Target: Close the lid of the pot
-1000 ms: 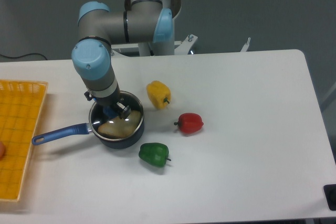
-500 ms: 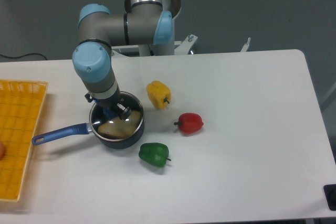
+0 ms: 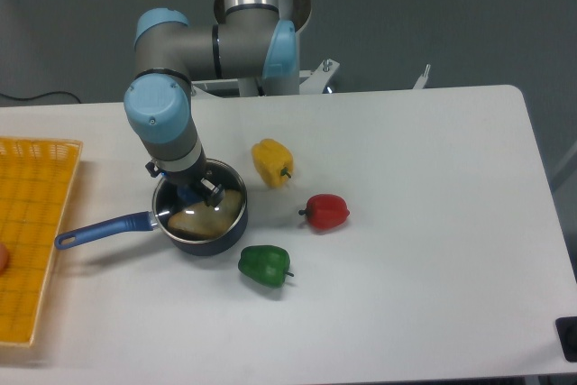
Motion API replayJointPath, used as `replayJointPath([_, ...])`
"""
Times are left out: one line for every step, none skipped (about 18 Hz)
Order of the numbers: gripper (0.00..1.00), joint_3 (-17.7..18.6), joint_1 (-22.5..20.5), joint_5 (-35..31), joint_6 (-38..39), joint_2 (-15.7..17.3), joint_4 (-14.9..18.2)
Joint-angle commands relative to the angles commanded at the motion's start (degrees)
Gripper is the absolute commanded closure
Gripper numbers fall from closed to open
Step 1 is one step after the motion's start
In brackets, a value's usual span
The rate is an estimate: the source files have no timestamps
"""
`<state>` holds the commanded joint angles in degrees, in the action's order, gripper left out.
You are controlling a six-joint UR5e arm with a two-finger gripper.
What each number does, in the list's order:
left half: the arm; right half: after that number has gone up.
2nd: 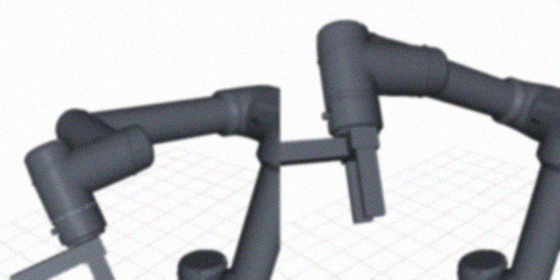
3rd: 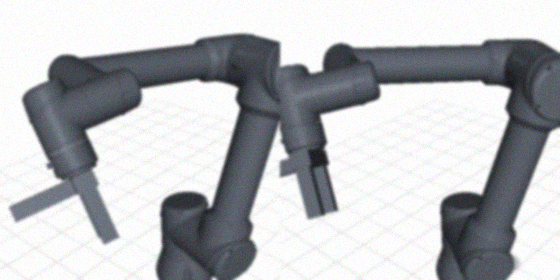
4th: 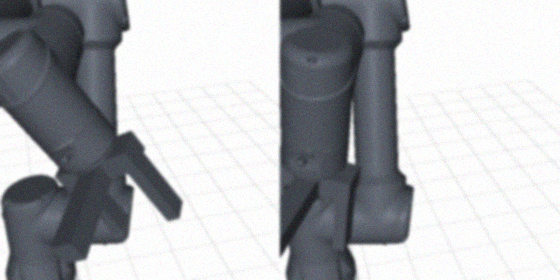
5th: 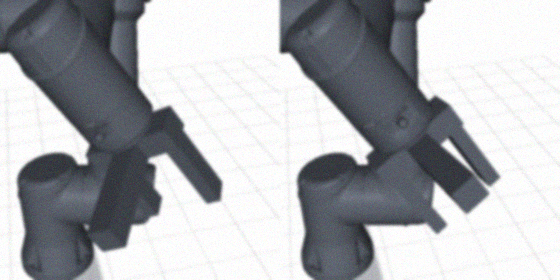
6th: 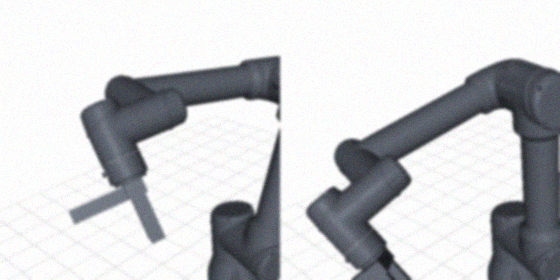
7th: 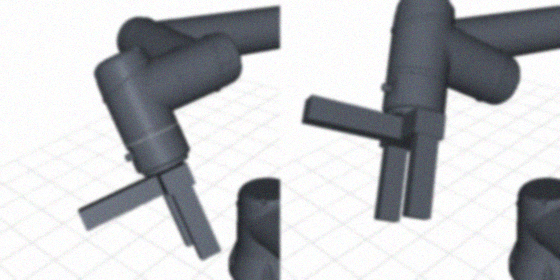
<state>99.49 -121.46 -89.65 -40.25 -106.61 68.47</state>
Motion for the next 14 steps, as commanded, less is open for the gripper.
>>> replayJointPath([0.28,0.0,0.0,0.0,0.09,0.09,0.0])
replayJointPath([0.25,0.0,0.0,0.0,0.09,0.09,0.0])
replayJointPath([0.22,0.0,0.0,0.0,0.09,0.09,0.0])
replayJointPath([0.21,0.0,0.0,0.0,0.09,0.18,0.0])
replayJointPath([0.21,0.0,0.0,0.0,0.09,0.18,-0.09])
replayJointPath([0.21,0.0,0.0,0.0,0.09,0.18,0.0])
replayJointPath([0.21,0.0,0.0,-0.09,0.09,0.18,0.0])
replayJointPath([0.2,0.0,0.0,-0.09,0.09,0.26,0.0])
replayJointPath([0.17,-0.09,-0.09,0.0,0.0,0.26,0.0])
replayJointPath([0.09,-0.44,-0.09,-0.09,-0.26,0.35,0.0])
replayJointPath([0.0,-0.53,-0.09,-0.17,-0.52,0.53,0.0])
replayJointPath([0.0,-0.61,-0.09,-0.26,-0.53,0.62,0.0])
replayJointPath([0.0,-1.22,-0.09,-0.7,-0.44,0.96,0.09])
replayJointPath([0.0,-1.67,0.0,-1.4,-0.44,1.58,0.17])
